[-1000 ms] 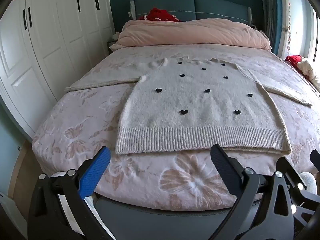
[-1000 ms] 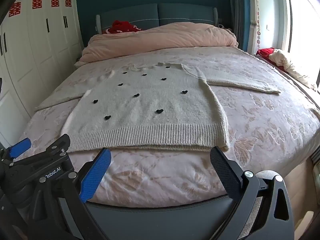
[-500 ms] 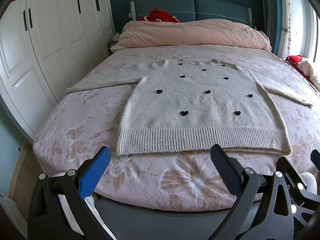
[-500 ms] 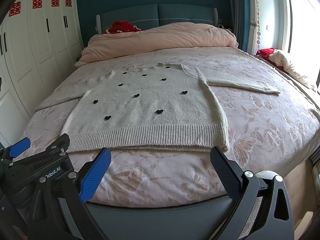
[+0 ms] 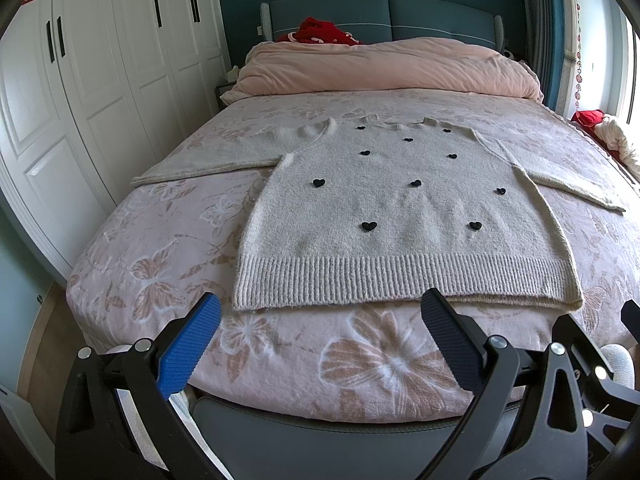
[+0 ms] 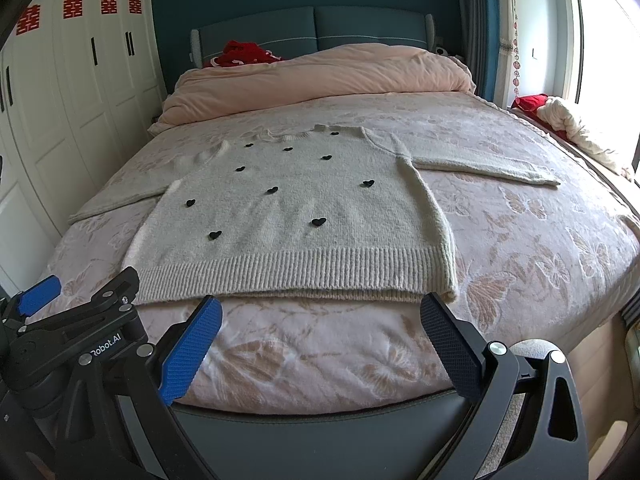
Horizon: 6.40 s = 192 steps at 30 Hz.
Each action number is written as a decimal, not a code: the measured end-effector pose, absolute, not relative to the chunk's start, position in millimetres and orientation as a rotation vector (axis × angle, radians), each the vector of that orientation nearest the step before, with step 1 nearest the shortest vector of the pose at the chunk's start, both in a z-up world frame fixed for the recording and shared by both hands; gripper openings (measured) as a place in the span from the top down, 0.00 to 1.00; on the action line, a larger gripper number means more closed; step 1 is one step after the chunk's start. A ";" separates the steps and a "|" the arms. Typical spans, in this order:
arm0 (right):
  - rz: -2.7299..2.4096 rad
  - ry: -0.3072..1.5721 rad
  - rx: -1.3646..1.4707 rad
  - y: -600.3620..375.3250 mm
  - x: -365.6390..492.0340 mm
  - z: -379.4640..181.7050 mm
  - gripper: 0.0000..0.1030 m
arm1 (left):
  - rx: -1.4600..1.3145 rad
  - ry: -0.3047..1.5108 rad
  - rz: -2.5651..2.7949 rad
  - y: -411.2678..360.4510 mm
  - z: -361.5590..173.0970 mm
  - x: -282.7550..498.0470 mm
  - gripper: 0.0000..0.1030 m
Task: Fold small clothes
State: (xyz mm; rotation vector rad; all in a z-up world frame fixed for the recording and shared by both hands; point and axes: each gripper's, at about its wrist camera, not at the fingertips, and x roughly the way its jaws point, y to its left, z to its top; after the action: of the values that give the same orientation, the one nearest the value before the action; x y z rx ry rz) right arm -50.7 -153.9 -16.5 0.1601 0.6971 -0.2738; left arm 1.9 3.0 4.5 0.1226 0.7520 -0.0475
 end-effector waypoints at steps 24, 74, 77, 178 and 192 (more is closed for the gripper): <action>-0.273 0.703 0.164 -155.3 -50.9 -15.6 0.05 | 0.127 0.750 -0.045 1.5 6.3 1.9 0.06; -0.543 0.652 0.582 -434.3 2.9 -46.4 0.05 | 0.017 0.846 -0.034 37.8 -12.2 63.3 0.05; -0.684 0.601 0.636 -517.4 26.5 -51.3 0.05 | 0.033 0.863 -0.027 27.0 -19.4 80.3 0.05; -0.193 0.772 0.317 -314.3 230.5 -100.2 0.57 | -0.697 0.754 -0.009 186.9 -80.3 368.9 0.35; -0.194 0.843 0.157 -270.0 214.2 -126.9 0.27 | -0.914 0.764 0.410 407.0 -98.1 417.7 0.90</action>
State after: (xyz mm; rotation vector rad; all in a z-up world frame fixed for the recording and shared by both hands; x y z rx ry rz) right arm 214.2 -270.0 -126.9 0.1567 0.8433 -0.1937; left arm 417.7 407.0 -98.1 -0.9141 0.7636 0.4101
